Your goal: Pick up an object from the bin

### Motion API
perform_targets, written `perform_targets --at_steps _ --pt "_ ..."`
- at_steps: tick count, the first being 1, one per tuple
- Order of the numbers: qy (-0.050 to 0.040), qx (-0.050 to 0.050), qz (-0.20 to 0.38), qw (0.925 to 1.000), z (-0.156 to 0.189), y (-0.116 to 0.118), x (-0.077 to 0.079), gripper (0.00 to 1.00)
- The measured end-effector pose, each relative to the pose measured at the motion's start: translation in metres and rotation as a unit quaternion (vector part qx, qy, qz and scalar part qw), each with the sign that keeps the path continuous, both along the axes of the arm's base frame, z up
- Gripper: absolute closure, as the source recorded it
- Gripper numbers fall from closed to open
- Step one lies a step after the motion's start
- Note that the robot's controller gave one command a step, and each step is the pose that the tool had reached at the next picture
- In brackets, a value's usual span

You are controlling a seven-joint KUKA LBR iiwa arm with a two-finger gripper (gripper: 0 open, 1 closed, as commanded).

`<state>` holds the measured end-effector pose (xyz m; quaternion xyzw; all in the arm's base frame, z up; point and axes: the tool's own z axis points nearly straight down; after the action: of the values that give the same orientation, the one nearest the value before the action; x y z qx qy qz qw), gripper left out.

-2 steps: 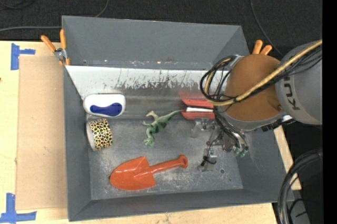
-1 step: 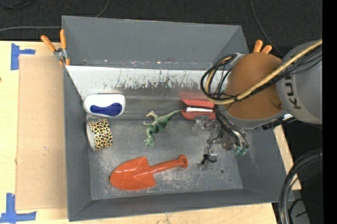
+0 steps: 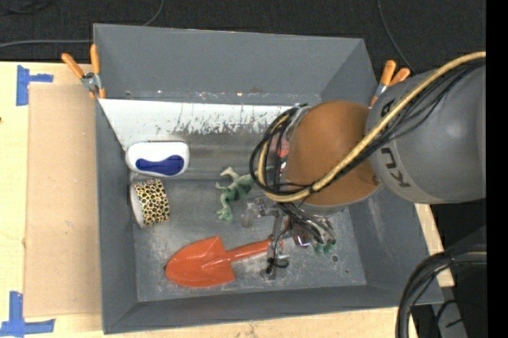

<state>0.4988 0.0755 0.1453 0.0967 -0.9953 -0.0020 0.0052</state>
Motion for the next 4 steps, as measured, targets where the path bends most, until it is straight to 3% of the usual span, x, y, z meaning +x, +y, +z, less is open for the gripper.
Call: perform_targets --at_steps 1,2,3,4 --pt "-0.0018 -0.002 -0.007 1.0 -0.017 -0.021 0.002 0.0" --pt "0.0003 0.002 0.137 0.9906 -0.032 0.018 -0.005 0.0" --pt "-0.0037 0.0 0.134 0.991 -0.075 0.019 -0.004 0.0" --pt "-0.0039 0.002 0.241 0.9706 -0.076 0.046 0.009 1.0"
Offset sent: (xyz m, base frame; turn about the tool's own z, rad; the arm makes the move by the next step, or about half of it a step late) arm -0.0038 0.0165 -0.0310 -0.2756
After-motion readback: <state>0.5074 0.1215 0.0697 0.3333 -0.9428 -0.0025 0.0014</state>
